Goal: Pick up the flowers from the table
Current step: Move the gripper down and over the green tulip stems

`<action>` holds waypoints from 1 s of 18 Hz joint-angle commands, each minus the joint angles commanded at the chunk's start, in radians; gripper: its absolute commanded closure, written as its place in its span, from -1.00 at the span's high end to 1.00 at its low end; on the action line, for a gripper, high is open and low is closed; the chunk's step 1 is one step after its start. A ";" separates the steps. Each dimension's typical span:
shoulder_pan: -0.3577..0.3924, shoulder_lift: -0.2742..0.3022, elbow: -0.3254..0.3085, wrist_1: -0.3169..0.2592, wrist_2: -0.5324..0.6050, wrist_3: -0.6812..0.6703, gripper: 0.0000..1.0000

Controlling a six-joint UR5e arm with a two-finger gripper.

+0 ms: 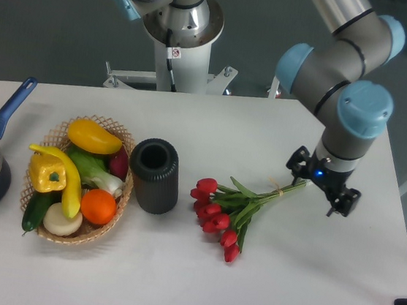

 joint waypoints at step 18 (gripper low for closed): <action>-0.031 -0.047 -0.106 -0.003 -0.023 0.164 1.00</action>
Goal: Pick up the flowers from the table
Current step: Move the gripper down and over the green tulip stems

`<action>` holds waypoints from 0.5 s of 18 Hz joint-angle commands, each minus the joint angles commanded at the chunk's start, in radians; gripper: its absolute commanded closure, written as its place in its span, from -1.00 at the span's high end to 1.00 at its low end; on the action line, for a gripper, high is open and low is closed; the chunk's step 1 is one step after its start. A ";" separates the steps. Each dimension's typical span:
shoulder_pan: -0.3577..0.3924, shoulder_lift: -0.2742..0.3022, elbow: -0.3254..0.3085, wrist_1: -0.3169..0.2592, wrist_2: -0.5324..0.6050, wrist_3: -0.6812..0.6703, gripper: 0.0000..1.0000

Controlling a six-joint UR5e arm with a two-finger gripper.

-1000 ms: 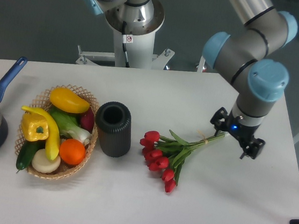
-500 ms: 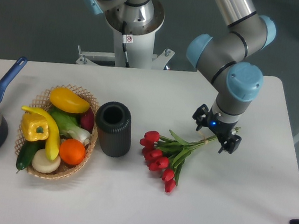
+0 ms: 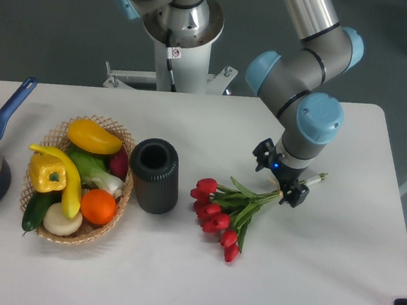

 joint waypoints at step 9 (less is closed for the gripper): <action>-0.023 -0.038 0.012 0.006 -0.002 -0.012 0.81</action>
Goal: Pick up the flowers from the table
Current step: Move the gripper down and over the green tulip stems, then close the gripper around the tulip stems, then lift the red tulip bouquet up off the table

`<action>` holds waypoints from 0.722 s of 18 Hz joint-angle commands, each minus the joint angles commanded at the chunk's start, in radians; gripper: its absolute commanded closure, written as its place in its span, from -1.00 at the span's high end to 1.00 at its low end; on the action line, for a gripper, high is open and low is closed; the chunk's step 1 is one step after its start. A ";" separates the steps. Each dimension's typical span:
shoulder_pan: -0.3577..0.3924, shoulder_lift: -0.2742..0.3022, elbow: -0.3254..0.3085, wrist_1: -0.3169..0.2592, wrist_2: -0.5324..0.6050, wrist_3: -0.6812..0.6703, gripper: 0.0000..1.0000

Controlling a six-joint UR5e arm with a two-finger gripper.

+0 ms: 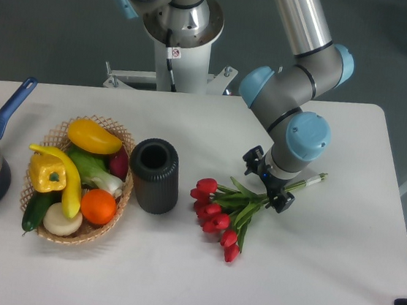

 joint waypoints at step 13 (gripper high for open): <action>0.012 0.012 0.064 0.000 -0.002 -0.002 -0.94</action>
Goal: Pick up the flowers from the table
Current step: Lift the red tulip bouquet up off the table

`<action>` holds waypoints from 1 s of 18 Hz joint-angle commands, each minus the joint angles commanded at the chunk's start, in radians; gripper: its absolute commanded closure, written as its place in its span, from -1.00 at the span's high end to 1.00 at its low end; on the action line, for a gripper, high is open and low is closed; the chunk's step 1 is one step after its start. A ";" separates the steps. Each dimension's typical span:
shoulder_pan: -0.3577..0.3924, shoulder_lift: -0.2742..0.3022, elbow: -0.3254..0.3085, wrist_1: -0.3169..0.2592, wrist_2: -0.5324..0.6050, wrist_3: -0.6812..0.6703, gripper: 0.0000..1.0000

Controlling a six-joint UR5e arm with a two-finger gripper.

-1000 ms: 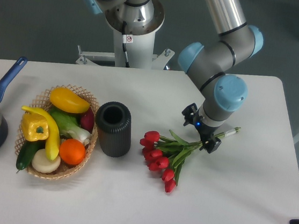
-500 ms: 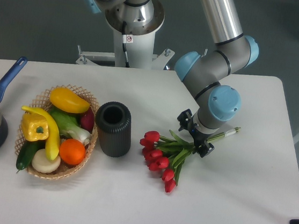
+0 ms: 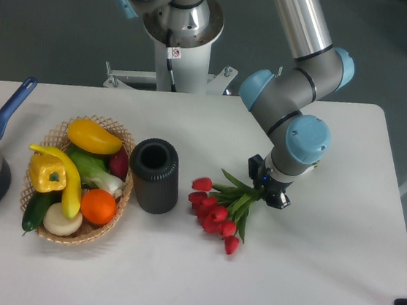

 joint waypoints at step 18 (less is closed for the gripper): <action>0.026 -0.008 0.331 -0.167 -0.035 -0.034 -0.96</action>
